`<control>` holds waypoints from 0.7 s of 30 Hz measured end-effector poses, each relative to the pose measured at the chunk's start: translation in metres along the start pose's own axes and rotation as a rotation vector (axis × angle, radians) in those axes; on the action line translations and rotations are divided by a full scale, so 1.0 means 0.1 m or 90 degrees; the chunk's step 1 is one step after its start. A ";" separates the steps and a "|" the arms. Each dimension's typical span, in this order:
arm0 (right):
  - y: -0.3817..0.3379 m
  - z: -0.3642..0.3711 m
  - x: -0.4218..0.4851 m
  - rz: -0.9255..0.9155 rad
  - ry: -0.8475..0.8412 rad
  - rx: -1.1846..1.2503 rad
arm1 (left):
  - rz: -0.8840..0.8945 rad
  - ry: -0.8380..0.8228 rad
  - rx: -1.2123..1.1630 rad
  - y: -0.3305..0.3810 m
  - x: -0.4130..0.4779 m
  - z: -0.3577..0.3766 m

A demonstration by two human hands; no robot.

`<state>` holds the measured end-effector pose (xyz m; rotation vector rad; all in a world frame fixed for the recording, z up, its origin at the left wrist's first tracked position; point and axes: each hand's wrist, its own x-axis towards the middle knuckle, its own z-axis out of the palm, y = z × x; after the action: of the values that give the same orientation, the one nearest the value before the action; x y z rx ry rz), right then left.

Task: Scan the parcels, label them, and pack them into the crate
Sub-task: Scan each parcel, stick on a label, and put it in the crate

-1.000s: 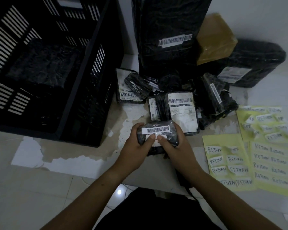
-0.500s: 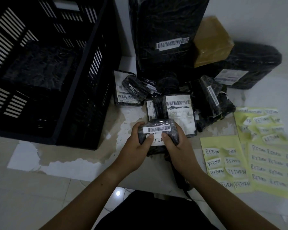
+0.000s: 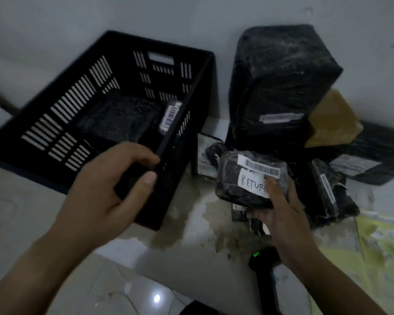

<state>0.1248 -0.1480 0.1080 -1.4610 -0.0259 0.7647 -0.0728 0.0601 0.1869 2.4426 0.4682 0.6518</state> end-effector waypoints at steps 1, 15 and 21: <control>-0.06 0.09 0.05 -0.021 -0.022 -0.009 | -0.004 -0.005 0.053 -0.21 -0.03 -0.12; -1.17 1.85 0.76 -0.351 -0.319 -0.441 | 0.049 -0.316 0.259 -1.52 -0.13 -0.46; -0.85 2.58 1.57 -0.317 -0.376 -0.906 | 0.047 -0.286 0.268 -1.59 -0.16 -0.44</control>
<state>0.1654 0.1593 0.1557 -2.2939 -1.5965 0.7216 -0.1386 0.1956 0.1186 2.9004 0.3576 0.0121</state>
